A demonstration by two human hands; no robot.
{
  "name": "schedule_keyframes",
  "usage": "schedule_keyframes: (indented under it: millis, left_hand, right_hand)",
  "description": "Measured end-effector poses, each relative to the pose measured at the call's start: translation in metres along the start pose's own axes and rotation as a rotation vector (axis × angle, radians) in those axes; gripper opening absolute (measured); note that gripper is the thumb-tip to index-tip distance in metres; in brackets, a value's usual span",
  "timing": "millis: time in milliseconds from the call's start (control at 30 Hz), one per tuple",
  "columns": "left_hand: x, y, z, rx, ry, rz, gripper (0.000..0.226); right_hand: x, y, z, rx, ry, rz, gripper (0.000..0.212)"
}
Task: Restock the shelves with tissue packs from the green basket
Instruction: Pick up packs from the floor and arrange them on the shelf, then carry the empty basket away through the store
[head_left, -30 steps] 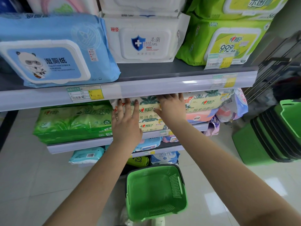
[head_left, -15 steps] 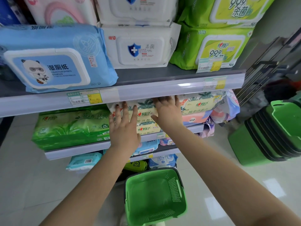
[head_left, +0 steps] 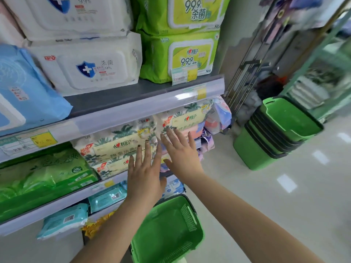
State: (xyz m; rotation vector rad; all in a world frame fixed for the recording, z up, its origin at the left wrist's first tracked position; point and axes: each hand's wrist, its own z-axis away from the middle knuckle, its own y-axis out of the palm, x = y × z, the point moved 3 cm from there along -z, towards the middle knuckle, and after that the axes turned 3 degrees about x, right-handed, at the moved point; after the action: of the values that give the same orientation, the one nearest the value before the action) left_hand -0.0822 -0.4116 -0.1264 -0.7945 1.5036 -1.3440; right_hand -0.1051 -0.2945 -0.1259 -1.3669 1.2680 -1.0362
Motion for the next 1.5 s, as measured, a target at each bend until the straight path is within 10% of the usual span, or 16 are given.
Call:
schedule_keyframes:
  millis: [667, 1500]
  left_hand:
    - [-0.051, 0.040, 0.003, 0.192, 0.243, -0.084, 0.092]
    - [-0.044, 0.088, 0.028, 0.317, 0.158, -0.227, 0.093]
  right_hand:
    - [-0.051, 0.003, 0.089, -0.065, 0.277, -0.001, 0.082]
    - [-0.051, 0.060, 0.130, 0.303, 0.240, -0.240, 0.078]
